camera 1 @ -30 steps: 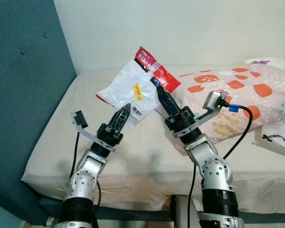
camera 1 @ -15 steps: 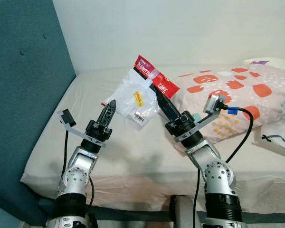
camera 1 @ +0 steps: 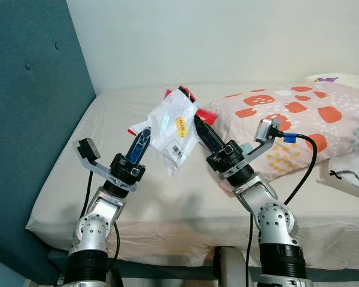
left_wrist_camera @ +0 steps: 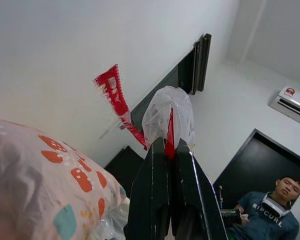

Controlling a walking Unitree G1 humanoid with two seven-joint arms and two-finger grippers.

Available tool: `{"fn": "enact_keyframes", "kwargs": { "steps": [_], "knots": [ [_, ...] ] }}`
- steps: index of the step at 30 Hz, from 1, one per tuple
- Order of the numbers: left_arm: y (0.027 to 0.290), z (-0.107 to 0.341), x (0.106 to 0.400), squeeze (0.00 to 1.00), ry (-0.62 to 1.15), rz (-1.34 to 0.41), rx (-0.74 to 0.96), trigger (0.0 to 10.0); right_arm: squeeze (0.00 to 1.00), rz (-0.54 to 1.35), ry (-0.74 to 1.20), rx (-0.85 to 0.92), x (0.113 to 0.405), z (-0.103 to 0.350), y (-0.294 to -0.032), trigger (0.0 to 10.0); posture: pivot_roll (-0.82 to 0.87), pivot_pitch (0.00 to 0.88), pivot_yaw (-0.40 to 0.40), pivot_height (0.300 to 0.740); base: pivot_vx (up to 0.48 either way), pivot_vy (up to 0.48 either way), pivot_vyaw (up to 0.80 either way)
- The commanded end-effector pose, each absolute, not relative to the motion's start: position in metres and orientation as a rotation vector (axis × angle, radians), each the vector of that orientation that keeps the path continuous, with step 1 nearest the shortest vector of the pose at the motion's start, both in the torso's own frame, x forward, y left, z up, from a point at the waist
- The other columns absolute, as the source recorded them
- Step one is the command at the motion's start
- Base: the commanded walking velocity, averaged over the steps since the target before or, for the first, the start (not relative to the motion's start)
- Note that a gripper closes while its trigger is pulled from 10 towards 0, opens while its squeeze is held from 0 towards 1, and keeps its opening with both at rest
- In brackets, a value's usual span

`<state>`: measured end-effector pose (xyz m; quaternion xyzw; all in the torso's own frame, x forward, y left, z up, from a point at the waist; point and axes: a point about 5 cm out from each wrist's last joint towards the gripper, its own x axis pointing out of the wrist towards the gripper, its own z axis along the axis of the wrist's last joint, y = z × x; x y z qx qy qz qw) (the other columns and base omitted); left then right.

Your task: Clean up the room

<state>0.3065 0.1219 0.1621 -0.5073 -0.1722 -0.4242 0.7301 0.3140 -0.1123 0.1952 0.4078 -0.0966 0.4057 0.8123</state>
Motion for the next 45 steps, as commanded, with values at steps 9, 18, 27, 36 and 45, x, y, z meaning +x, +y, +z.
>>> {"fn": "enact_keyframes", "kwargs": {
  "steps": [9, 18, 27, 36, 45],
  "knots": [
    [0.162, 0.167, 0.331, 0.00, -0.425, -0.577, -1.003, 0.0, 1.00, 0.670, -0.146, 0.837, 0.329, 0.177, -0.122, 10.0, -0.10, 0.012, 0.012, 0.500, 0.000, 0.000, 0.00],
    [0.231, 0.193, 0.342, 0.00, -0.466, -0.208, -0.670, 0.0, 1.00, 0.536, -0.102, 0.837, 0.335, 0.162, -0.135, 10.0, -0.09, 0.014, 0.013, 0.500, 0.000, 0.000, 0.00],
    [0.266, 0.231, 0.334, 0.00, -0.511, -0.121, -0.300, 0.0, 0.59, 0.465, 0.026, 0.679, 0.337, 0.132, -0.134, 10.0, -0.06, 0.014, 0.004, 0.500, 0.000, 0.000, 0.00],
    [0.195, 0.191, 0.328, 0.00, -0.325, -0.490, -0.436, 10.0, 0.00, 0.419, 0.099, 0.601, 0.337, 0.115, -0.130, 10.0, -0.07, 0.020, 0.014, 0.500, 0.000, 0.000, 0.18],
    [0.148, 0.166, 0.322, 0.00, -0.230, -0.595, -0.484, 10.0, 0.00, 0.449, 0.115, 0.594, 0.334, 0.107, -0.130, 10.0, -0.07, 0.022, 0.016, 0.530, 0.000, 0.000, 0.00]
  ]
}}
